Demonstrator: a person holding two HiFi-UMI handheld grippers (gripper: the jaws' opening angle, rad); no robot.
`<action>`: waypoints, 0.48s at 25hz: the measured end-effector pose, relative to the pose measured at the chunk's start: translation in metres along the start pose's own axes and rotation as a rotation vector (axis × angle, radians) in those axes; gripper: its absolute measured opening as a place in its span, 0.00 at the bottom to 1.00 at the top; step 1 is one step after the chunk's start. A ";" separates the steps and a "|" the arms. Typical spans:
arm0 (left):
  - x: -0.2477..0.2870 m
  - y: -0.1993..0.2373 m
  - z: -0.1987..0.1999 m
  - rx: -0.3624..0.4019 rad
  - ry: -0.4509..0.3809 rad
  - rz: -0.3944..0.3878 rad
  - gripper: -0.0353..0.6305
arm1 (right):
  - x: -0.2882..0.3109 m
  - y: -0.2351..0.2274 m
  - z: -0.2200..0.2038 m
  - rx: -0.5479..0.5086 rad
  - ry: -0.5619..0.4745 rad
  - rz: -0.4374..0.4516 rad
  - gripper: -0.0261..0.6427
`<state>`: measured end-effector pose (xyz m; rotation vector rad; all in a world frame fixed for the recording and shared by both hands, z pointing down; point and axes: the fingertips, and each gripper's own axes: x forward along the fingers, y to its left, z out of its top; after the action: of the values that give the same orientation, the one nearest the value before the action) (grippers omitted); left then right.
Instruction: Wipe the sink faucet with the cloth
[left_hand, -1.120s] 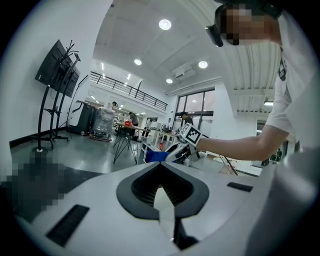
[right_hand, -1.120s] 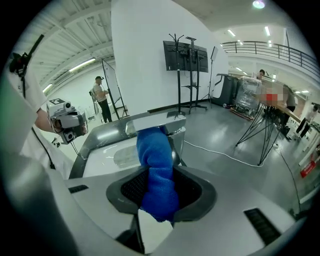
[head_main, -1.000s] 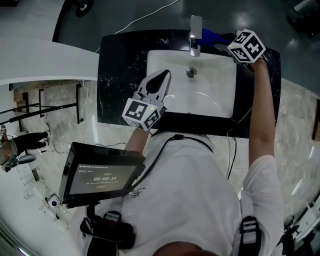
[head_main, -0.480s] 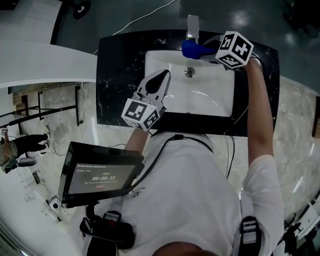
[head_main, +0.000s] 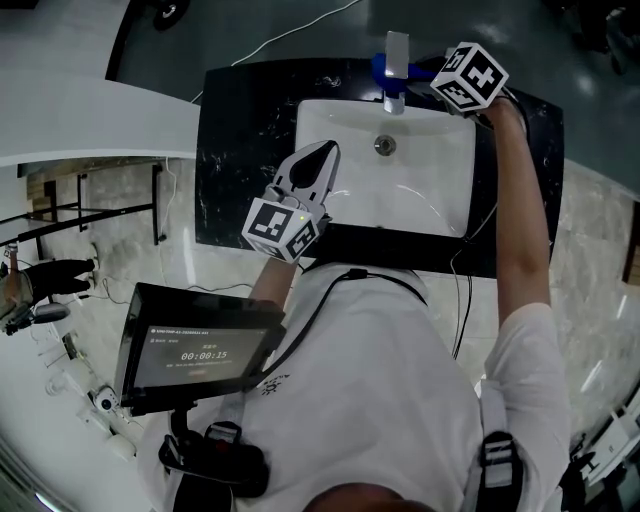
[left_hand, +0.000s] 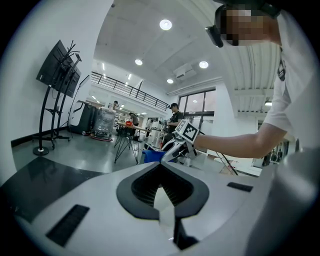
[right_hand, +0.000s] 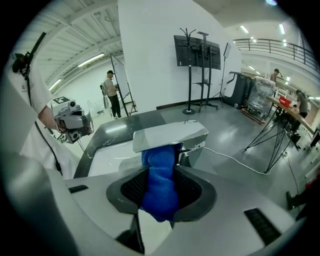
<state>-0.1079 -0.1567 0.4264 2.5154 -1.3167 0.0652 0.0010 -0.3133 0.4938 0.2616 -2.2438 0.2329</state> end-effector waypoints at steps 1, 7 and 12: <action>0.001 -0.001 0.001 0.001 0.000 -0.003 0.03 | -0.002 -0.004 -0.002 0.013 -0.013 -0.015 0.23; 0.004 -0.005 0.000 0.002 0.006 -0.023 0.03 | -0.023 -0.016 -0.029 0.083 -0.028 -0.074 0.23; 0.006 -0.009 0.001 0.002 0.007 -0.039 0.03 | -0.039 0.005 -0.043 0.055 -0.020 -0.048 0.23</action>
<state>-0.0976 -0.1573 0.4242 2.5392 -1.2647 0.0675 0.0560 -0.2934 0.4904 0.3477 -2.2503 0.2678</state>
